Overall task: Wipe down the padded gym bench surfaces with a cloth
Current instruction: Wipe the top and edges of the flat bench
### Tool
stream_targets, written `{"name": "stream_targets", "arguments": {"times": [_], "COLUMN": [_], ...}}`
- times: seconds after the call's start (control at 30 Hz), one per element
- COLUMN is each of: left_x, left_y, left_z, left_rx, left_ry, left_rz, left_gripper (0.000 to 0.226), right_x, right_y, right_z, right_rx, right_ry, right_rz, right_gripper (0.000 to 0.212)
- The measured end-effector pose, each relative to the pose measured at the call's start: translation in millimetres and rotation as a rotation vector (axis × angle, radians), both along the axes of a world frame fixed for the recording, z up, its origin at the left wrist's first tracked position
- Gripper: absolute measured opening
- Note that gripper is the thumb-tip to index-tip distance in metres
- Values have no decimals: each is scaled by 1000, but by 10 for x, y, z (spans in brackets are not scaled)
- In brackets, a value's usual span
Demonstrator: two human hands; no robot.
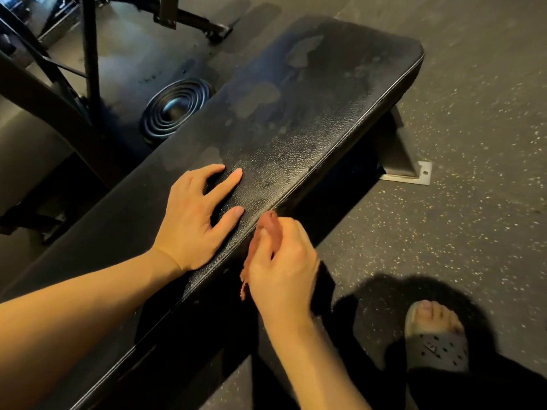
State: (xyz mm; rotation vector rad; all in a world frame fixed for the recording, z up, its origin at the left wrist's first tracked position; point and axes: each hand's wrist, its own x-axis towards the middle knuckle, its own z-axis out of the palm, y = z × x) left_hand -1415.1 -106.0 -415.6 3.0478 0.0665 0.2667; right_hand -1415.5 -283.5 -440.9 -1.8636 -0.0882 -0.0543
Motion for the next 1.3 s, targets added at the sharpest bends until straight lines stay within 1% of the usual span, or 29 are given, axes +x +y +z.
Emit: {"name": "stream_targets", "arguments": {"times": [0.07, 0.17, 0.23, 0.3, 0.33, 0.37, 0.4, 0.43, 0.5, 0.57, 0.6, 0.67, 0.73, 0.77, 0.8, 0.87, 0.93, 0.97, 1.03, 1.07, 1.1, 1.13, 1.17, 1.2, 1.27, 1.3], "left_x": [-4, 2, 0, 8, 4, -2, -6, -1, 5, -2, -4, -1, 0, 7, 11, 1, 5, 1, -3, -3, -1, 3, 5, 7, -1, 1], "left_y": [-4, -9, -7, -6, -1, 4, 2, -1, -16, -13, -12, -14, -15, -13, -8, -8, -8, -4, -2, -5, -6, -4, -4, -3, -4, -7], "left_z": [10, 3, -4, 1, -3, -6, -5, 3, 16, 20, 19, 26, 21, 18, 15, 20, 19, 19, 19, 19, 16, 12, 7, 4, 3, 6], "left_rx": [-4, -3, -9, -5, -1, -2, -6, -9, -6, -4, -9, -13, -12, -11, -9, -3, 5, 8, 2, 1, 1, -2, -6, -9, -12, -12], "left_ry": [3, 9, 13, 10, 12, 11, 8, 8, 16, 20, 16, 11, 18, 16, 16, 15, 11, 12, 11, 12, 13, 13, 12, 9, 9, 10], "left_rz": [4, 6, 12, 9, 5, 6, 10, 10, 11, 9, 10, 12, 11, 12, 10, 7, 1, -2, 1, 5, 6, 4, 5, 7, 10, 12], "left_gripper": [60, 60, 60, 60, 60, 60, 60, 60, 60, 60, 60, 61, 61, 60, 60, 60, 60, 60, 60, 60, 60, 60, 60, 60, 61, 61], "right_x": [221, 713, 606, 176, -11, -63, 44, 228, 654, 695, 546, 177, 86, 144, 211, 256, 288, 360, 683, 865, 1023, 1149, 1195, 1167, 920, 721], "right_y": [-31, -175, -156, -48, -8, -5, -14, -26, -101, -114, -63, -2, -10, -10, -17, -50, -107, -161, -310, -391, -462, -485, -458, -393, -224, -154], "right_z": [-138, -348, -305, -89, -38, -46, -130, -265, -479, -474, -382, -126, -125, -207, -268, -313, -304, -288, -345, -381, -410, -435, -422, -391, -349, -352], "right_rx": [5, -2, -19, 17, 48, 52, 41, 21, 38, 73, 59, 90, 98, 92, 78, 62, 65, 119, 302, 393, 490, 580, 672, 713, 612, 578], "right_ry": [-13, 115, 93, 37, 1, -44, -52, -32, 97, 156, 119, 28, -46, -35, -11, 42, 101, 142, 216, 239, 264, 282, 276, 268, 287, 309], "right_rz": [-31, -137, -162, -67, 5, 55, 57, 14, -137, -184, -174, -63, -1, -8, -30, -44, -126, -208, -394, -456, -487, -473, -427, -382, -358, -349], "right_gripper": [13, 18, 20, 21, 16, 12, 11, 14, 21, 22, 23, 21, 10, 5, 4, 7, 6, 6, 8, 3, 10, 18, 21, 19, 16, 18]}}
